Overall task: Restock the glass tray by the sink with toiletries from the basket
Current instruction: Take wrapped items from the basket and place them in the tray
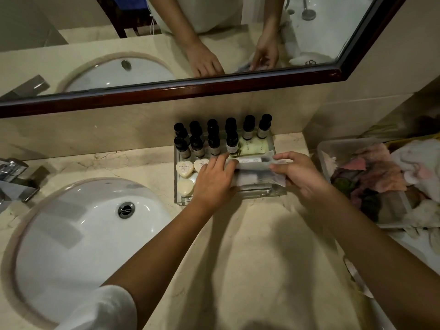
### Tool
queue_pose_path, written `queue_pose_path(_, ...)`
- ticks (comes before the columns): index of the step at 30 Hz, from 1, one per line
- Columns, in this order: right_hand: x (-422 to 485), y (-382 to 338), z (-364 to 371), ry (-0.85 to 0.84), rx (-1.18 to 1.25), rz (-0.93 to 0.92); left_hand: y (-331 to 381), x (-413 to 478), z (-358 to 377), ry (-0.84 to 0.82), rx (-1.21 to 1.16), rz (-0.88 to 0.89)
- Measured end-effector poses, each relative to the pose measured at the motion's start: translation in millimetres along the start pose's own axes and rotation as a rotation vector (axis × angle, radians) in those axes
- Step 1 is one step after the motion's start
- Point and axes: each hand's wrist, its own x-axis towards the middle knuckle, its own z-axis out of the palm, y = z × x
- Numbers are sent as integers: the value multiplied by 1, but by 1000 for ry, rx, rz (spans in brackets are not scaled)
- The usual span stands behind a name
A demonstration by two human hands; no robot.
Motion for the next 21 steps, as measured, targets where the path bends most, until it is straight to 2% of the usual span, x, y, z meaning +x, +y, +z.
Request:
queue_pose_path(4, -17, 5, -26, -75, -111, 21, -4, -25, 7, 47, -45, 105)
queue_pose_path(8, -22, 10, -32, -103, -110, 41, -9, -42, 14, -27, -108, 56)
queue_pose_path(13, -2, -3, -20, -93, -18, 23, -17, -26, 10, 69, -70, 38)
queue_pose_path(16, 14, -19, -8, -62, 1, 2, -17, -12, 2, 69, -59, 19)
queue_pose_path(21, 36, -28, 3, -47, -107, 22, -18, 2, -2, -3, -11, -15)
